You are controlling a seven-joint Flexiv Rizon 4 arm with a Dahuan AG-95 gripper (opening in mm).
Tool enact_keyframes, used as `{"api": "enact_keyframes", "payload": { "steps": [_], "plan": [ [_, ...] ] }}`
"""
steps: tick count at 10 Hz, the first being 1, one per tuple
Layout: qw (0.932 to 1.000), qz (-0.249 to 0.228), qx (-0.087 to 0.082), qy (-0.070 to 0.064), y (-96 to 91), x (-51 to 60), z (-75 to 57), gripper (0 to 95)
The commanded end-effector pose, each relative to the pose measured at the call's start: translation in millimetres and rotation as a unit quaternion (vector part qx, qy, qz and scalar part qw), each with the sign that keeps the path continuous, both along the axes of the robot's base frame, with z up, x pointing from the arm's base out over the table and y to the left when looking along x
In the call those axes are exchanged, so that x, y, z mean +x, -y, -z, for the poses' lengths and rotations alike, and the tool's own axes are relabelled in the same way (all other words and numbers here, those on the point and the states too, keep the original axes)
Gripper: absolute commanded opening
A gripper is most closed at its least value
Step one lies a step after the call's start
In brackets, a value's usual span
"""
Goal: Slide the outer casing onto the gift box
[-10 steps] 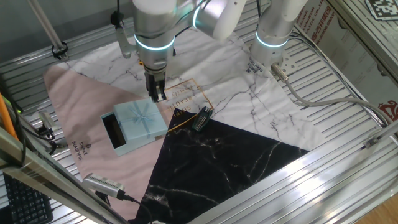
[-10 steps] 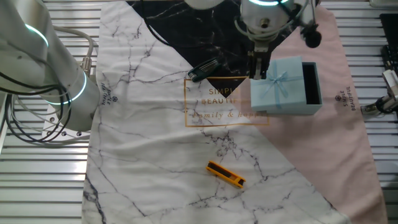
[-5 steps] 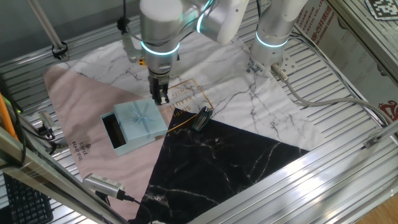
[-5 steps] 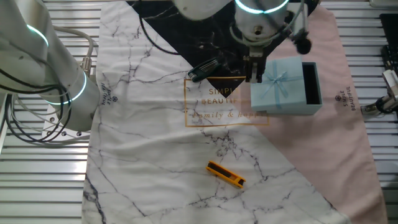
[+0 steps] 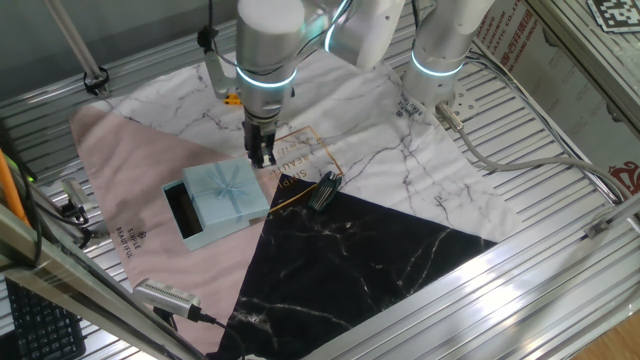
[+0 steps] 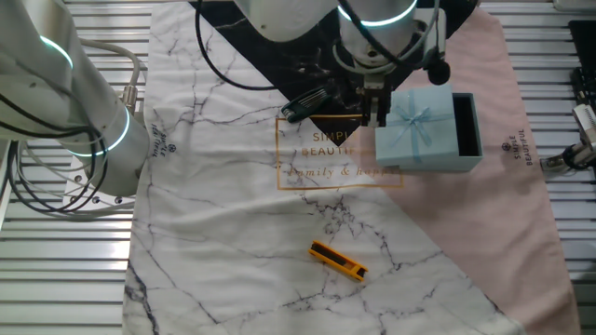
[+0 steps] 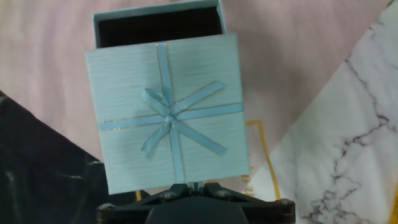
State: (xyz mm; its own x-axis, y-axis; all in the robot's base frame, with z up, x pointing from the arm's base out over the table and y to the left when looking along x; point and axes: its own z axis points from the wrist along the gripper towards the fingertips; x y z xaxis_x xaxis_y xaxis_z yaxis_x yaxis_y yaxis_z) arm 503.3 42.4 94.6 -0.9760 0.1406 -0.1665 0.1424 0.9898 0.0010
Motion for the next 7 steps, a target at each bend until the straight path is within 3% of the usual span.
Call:
{"api": "enact_keyframes", "payload": {
  "steps": [1, 7],
  "plan": [
    [0.9999, 0.003, -0.005, 0.012, 2.2, 0.8, 7.7, 0.0],
    [0.9998, 0.005, -0.005, 0.019, 2.1, -0.1, 11.5, 0.0]
  ]
}}
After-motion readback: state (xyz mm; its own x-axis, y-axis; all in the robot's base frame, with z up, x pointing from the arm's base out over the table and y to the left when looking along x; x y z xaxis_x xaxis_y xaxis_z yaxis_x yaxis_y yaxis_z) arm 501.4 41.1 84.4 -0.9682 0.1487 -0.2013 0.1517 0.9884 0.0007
